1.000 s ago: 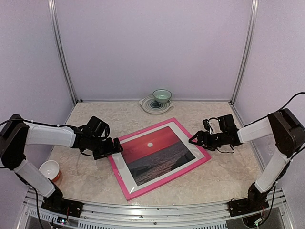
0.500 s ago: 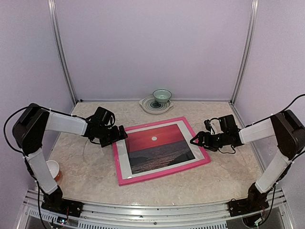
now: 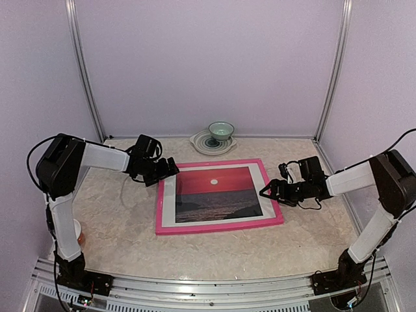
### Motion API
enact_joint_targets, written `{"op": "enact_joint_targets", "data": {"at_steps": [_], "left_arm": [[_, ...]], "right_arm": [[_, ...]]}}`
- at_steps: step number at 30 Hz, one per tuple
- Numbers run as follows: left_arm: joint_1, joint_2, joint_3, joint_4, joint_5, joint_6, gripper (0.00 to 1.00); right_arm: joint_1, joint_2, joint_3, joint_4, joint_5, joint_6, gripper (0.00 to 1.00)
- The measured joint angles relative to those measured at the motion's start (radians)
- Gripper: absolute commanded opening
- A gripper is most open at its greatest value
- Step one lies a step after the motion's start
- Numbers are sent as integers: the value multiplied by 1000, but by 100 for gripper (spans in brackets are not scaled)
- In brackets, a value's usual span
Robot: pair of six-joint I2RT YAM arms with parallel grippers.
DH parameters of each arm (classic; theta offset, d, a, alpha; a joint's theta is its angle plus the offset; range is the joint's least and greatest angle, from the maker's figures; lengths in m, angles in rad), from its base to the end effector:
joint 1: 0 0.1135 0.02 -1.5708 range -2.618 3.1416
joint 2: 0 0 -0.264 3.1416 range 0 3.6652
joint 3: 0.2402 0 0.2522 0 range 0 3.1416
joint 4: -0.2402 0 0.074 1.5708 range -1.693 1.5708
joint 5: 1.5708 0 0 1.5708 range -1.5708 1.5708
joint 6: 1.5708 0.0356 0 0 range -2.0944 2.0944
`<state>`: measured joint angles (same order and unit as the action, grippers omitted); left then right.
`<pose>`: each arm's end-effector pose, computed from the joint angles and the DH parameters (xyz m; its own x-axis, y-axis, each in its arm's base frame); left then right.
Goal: Put the photo into the frame
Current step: Rotate the photo frame at the center of the board.
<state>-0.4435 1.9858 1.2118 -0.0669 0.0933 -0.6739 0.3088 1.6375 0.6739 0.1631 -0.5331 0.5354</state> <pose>0.3748 -0.1817 0.1452 -0.8276 -0.2947 -0.4777 -0.0424 0.8815 -0.4704 0.2799 0.1083 0.1349 -0.8936 0.1762 -0.4128 -0.1662 0.7245 0.6690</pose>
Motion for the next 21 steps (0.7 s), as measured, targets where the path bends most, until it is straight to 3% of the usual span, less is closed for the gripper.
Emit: {"op": "enact_joint_targets", "data": {"at_steps": [9,21], "left_arm": [[20,65,89,0,23,6,99],[37,67,85,22,53,-2,99]], "right_arm": [[8,-2,0,-6,2,1,99],[13,-2,5,-17,7,1,99]]}}
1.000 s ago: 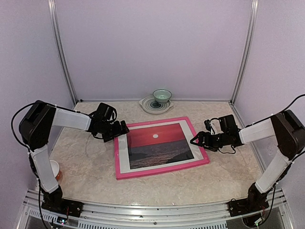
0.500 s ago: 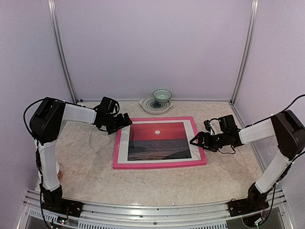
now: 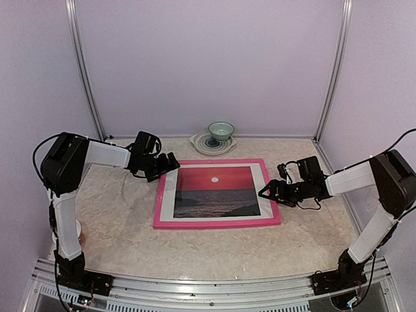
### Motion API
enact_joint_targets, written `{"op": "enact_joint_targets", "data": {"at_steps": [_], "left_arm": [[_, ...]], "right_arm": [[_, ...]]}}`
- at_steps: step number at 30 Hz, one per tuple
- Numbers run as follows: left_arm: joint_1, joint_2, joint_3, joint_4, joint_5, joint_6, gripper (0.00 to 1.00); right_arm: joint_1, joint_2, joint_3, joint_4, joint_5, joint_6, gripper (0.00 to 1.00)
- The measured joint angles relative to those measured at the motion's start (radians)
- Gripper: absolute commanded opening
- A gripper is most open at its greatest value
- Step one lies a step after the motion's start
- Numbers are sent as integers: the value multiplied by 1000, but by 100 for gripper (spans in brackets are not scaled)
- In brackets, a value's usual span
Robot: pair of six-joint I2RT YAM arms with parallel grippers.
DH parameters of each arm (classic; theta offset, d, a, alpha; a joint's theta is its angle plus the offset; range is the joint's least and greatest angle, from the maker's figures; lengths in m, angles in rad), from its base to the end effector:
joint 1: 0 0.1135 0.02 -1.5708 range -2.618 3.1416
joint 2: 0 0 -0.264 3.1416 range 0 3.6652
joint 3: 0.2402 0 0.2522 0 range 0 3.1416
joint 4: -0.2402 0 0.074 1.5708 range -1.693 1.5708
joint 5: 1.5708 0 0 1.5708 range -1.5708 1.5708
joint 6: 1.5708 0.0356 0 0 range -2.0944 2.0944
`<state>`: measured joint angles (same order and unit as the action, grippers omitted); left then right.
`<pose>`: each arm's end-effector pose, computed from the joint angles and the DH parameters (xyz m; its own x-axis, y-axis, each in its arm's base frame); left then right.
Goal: Put the photo into the frame
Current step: Rotate the photo frame at the center of the board.
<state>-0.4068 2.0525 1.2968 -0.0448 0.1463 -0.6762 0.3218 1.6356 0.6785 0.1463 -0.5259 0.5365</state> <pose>0.4000 -0.1780 0.1447 -0.8174 -0.3220 -0.4776 -0.0345 0.8550 -0.5174 0.2784 0.1116 0.1353 -0.8985 0.1664 -0.4061 -0.1656 0.7284 0.6649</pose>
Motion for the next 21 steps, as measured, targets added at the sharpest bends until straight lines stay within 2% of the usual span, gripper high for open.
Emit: {"op": "enact_joint_targets", "data": {"at_steps": [9,21], "left_arm": [[2,-19,-25,23,3,-16,99],[14,-386,-203,49,-98,12,99]], "right_arm": [[16,-8,30,-79,39,-13,99],[16,-131,114,-343,240,-109,99]]}}
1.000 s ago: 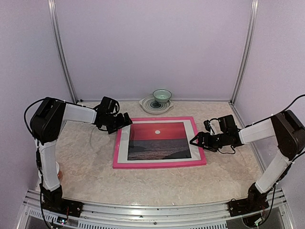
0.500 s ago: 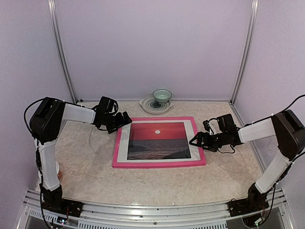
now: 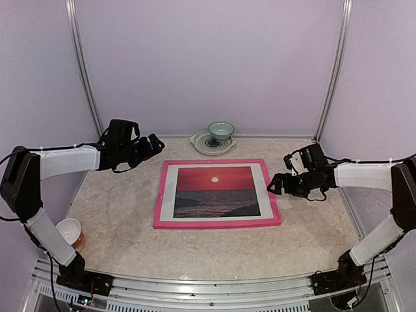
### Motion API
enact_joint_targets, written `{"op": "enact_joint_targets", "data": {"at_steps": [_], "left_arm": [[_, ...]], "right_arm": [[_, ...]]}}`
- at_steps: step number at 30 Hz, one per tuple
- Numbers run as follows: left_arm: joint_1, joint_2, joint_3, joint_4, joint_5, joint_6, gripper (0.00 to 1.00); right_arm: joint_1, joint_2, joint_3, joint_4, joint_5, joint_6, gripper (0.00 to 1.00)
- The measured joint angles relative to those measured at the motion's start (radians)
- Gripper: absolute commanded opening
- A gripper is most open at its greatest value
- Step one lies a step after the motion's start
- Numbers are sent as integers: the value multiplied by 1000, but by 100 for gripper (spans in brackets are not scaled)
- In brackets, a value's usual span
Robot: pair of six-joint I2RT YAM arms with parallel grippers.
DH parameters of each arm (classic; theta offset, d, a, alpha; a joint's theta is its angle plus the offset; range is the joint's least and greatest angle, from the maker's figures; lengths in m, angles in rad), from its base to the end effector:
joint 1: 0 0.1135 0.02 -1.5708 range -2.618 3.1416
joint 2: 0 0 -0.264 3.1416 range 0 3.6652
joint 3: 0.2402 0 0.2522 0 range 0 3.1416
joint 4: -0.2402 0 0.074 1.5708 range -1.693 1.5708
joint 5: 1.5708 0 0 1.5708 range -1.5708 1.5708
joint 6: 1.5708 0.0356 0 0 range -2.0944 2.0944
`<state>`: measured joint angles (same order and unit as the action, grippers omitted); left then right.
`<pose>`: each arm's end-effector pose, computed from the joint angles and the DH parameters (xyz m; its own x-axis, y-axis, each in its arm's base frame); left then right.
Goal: Put the photo into the frame
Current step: Rotate the photo frame at the center of the board, then reset both arms
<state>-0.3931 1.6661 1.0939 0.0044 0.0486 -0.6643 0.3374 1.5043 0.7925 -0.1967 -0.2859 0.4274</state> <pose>0.3466 -0.1456 0.2352 -0.6503 -0.3969 -0.6477 0.0248 0.8411 -0.5403 0.2738 0.1067 0.1770 -0.8767 0.1139 -0.4674 -0.1295 0.8798 0.4573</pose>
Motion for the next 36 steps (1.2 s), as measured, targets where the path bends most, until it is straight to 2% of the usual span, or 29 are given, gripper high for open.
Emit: {"op": "enact_joint_targets", "data": {"at_steps": [8,14,18,23,26,32,36], "left_arm": [[0,-326,-171,-53,-139,67,99],[0,-556,-216,-120,-261,168,99],[2,-724,-317,-100,-290,267,99],[13,-877,-388,-98,-317,375,99],[66,-919,-391,-92,-302,420,99],[306,-998,-476,-70,-171,431,99],[337,-1062,-558,-51,-95,431,99]], "right_arm": [[-6,-246,33,-51,224,-100,99],[-6,-497,-32,74,311,-226,99],[-6,-604,-55,123,351,-274,99],[-9,-627,-55,142,295,-350,99],[-33,-624,-58,149,259,-364,99],[-304,-612,-107,173,114,-328,99],[-321,-645,-159,188,76,-330,99]]}}
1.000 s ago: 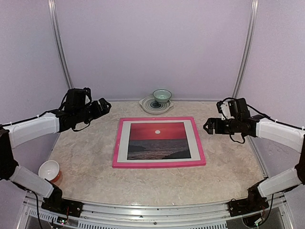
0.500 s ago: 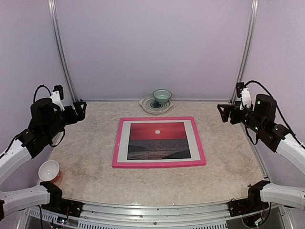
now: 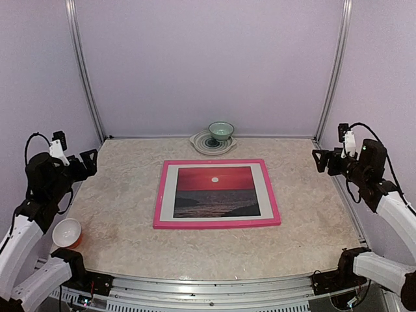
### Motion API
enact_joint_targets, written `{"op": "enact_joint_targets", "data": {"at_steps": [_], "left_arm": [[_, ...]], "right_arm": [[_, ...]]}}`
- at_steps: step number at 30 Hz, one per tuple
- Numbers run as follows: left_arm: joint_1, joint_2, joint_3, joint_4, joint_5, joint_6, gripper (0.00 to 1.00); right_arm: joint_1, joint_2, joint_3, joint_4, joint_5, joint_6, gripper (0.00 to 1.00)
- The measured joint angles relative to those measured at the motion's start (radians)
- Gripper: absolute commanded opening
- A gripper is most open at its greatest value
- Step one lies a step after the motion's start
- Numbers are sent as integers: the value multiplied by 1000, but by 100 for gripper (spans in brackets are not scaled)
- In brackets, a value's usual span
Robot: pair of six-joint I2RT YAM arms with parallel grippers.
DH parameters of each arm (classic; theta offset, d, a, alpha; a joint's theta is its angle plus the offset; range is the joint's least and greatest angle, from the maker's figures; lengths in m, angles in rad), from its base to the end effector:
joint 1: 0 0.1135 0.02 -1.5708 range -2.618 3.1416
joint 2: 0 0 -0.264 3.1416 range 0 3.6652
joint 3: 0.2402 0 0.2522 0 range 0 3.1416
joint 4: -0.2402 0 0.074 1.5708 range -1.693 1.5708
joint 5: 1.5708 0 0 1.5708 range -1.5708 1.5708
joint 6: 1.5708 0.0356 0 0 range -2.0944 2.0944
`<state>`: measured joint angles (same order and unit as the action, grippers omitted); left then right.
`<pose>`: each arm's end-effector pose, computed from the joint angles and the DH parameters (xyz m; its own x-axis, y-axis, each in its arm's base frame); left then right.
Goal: Put the photo into the frame
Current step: Reset both arms
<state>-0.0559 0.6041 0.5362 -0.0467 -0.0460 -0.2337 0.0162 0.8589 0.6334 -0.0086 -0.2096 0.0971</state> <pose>0.1599 -0.0073 0.2942 -0.1134 -0.2253 -0.9677 -0.0165 0.9742 -0.2249 0.2054 0.0107 0.2918 -0.2520 0.0908 -0.9635 -0.1947 0.9705 0.1423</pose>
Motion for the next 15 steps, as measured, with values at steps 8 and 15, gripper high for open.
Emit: {"op": "enact_joint_targets", "data": {"at_steps": [8,15], "left_arm": [[0,-187,-115,-44,12,36,99],[0,-241,-115,-64,-24,56,99]], "right_arm": [[0,-285,-195,55,25,-7,99],[0,-416,-308,63,79,-7,99]]}}
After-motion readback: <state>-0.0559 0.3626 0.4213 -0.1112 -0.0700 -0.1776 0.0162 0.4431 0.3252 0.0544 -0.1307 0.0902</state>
